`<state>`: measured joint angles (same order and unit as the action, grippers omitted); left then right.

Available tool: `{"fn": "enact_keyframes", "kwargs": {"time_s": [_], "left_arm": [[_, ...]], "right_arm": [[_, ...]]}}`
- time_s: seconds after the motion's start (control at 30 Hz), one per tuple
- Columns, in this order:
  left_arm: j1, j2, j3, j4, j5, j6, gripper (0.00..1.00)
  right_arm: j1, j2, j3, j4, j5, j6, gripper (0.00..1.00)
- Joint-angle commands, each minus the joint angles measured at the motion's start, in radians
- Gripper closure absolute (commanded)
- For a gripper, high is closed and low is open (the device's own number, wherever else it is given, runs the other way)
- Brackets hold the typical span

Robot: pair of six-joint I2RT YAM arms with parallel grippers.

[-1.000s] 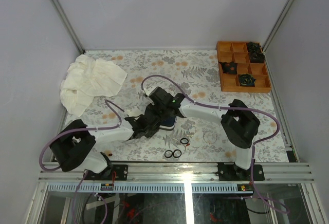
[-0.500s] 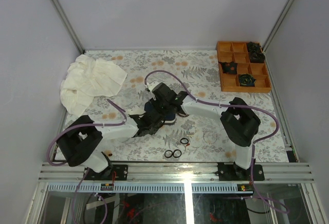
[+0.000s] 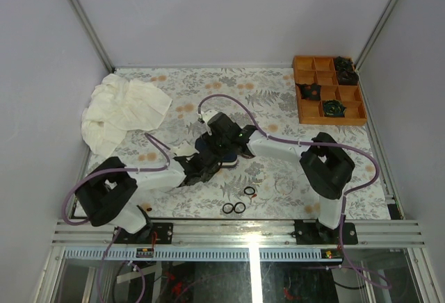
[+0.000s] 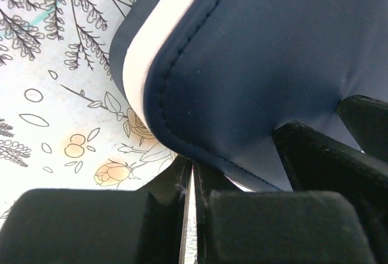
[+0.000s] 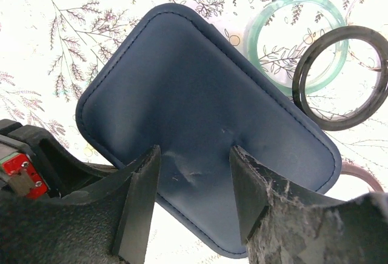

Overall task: Organize the mixed jewelry
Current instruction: Close the jewelry box at the center of the board.

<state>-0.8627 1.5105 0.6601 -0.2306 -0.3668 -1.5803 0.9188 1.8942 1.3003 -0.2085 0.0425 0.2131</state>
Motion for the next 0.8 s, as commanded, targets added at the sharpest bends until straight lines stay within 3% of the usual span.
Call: {"fn": "enact_keyframes", "kwargs": {"time_s": [0.0,0.37,0.77], "left_arm": [[0.017,-0.037,-0.043,0.058,-0.063,0.066,1.0],[0.017,-0.211,-0.09,-0.03,-0.061,0.104,1.0],[0.017,-0.474,-0.135,-0.139,-0.094,0.135,1.0]], "right_arm": [[0.031,0.077,-0.105,-0.131,-0.148,0.096,0.43],[0.033,-0.007,-0.063,-0.136,-0.064,0.129,0.42],[0.037,-0.208,-0.008,-0.16,0.018,0.116,0.3]]}}
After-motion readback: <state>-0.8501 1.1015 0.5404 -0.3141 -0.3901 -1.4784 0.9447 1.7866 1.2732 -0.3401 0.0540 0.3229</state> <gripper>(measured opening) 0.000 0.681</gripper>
